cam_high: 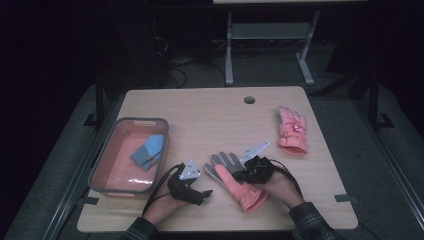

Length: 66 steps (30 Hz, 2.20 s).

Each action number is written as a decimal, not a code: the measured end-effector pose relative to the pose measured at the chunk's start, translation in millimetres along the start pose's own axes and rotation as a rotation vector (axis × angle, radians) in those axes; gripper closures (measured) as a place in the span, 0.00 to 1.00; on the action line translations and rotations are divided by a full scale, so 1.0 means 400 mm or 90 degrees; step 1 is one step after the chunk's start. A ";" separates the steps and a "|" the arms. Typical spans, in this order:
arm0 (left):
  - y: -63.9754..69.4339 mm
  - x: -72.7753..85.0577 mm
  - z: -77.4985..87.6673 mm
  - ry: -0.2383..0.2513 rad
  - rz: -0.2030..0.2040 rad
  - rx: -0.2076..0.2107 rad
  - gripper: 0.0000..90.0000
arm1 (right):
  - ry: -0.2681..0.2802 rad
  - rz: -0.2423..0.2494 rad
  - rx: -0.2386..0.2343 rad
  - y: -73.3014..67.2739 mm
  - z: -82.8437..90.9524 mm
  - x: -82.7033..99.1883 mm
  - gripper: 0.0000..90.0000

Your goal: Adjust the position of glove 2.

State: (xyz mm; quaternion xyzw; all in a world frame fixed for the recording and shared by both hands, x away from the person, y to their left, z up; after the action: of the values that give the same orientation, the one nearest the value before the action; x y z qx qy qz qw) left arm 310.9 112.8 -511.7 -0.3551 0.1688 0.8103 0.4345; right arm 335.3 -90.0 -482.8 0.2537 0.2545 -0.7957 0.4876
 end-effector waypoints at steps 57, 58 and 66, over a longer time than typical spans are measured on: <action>0.001 0.000 0.000 -0.001 0.002 0.000 0.16 | 0.112 -0.291 0.339 0.459 0.286 0.115 1.00; 0.001 0.000 0.000 -0.001 0.003 0.000 0.16 | 0.106 -0.295 0.339 0.466 0.282 0.121 1.00; 0.001 0.000 0.000 -0.001 0.002 0.001 0.16 | 0.100 -0.314 0.321 0.479 0.260 0.153 1.00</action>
State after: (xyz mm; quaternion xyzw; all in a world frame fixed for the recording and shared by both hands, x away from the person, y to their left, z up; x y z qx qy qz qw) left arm 310.6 112.7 -511.7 -0.3541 0.1695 0.8113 0.4333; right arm 468.2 -273.1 -475.6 0.3577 0.1406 -0.9051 0.1821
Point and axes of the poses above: each handheld gripper's, and its own axes: z roughly backward along the jaws, x roughly out of its underside, y roughly to its right, the point moved 5 cm from there along -z, roughly forward along the jaws, and after that the axes turned 3 degrees about -x, right-handed, at the moved point
